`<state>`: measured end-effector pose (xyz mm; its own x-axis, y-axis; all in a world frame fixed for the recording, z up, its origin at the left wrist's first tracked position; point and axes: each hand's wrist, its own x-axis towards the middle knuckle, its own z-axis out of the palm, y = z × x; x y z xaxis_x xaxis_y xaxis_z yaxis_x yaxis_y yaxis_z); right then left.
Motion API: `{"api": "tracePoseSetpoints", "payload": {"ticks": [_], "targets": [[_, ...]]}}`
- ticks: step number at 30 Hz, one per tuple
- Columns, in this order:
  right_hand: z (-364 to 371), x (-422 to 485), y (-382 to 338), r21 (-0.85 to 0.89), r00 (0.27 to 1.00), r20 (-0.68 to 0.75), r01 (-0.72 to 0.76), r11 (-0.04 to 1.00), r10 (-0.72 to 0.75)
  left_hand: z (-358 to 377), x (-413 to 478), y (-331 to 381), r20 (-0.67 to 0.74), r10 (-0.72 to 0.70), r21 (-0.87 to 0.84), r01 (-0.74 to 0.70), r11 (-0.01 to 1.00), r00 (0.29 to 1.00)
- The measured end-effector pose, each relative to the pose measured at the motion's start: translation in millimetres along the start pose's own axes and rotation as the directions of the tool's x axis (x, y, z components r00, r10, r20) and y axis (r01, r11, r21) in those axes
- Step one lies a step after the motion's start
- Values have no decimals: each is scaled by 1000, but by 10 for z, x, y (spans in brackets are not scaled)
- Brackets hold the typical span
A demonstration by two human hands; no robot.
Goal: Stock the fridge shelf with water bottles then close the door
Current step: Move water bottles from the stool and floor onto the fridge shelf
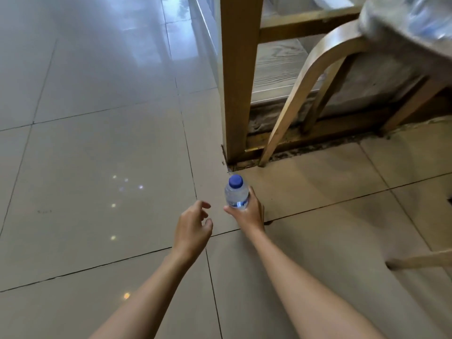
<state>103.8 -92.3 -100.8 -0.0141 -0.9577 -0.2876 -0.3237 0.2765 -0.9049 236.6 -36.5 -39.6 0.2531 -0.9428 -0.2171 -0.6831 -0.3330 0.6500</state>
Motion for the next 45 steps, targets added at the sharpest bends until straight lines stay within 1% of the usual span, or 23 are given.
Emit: {"api": "tracePoseSetpoints", "payload": {"ticks": [4, 8, 11, 14, 17, 20, 22, 26, 30, 35, 37, 39, 42, 43, 45], "targets": [[-690, -603, -488, -2, 999, -26, -38, 999, 38, -213, -327, 604, 55, 21, -38, -19, 999, 998], [-1444, -1223, -1176, 8, 995, -61, -82, 997, 83, -517, -721, 1365, 110, 42, -76, -33, 997, 993], [-1946, -1697, -1773, 40, 981, -150, -115, 993, 119, -823, -968, 2061, 147, 103, -108, -87, 990, 984], [-2390, -2159, -2343, 96, 952, -253, -150, 984, 170, -1166, -1217, 2738, 178, 157, -121, -137, 983, 971], [-2833, -2538, -2895, 172, 919, -322, -179, 969, 227, -1514, -1478, 3359, 233, 213, -119, -190, 975, 949], [-3302, -2741, -3311, 241, 872, -405, -187, 952, 274, -1708, -1642, 3934, 257, 312, -93, -298, 950, 915], [-3596, -2767, -3459, 271, 846, -445, -187, 944, 295, -1682, -1685, 4262, 277, 388, -81, -381, 921, 879], [-4099, -2662, -3538, 337, 782, -538, -144, 930, 316, -1356, -1613, 4783, 369, 481, -50, -499, 865, 796], [-4474, -2501, -3407, 355, 730, -599, -126, 927, 328, -911, -1396, 5146, 422, 501, 42, -568, 822, 756], [-4723, -2259, -3137, 355, 723, -611, -115, 928, 324, -426, -1065, 5339, 440, 476, 162, -589, 792, 761], [-4776, -2174, -3065, 349, 712, -622, -119, 929, 325, -286, -963, 5354, 473, 472, 205, -614, 762, 744], [-4818, -2104, -3005, 340, 709, -628, -121, 933, 320, -143, -883, 5364, 512, 473, 256, -653, 713, 717], [-4860, -2028, -2890, 330, 704, -631, -135, 934, 325, 28, -844, 5374, 514, 467, 336, -670, 662, 719], [-4871, -2009, -2861, 336, 701, -629, -143, 931, 335, 71, -843, 5365, 511, 467, 378, -676, 632, 722], [-4888, -1976, -2806, 346, 695, -629, -150, 926, 348, 129, -848, 5320, 512, 474, 476, -696, 538, 716]]}}
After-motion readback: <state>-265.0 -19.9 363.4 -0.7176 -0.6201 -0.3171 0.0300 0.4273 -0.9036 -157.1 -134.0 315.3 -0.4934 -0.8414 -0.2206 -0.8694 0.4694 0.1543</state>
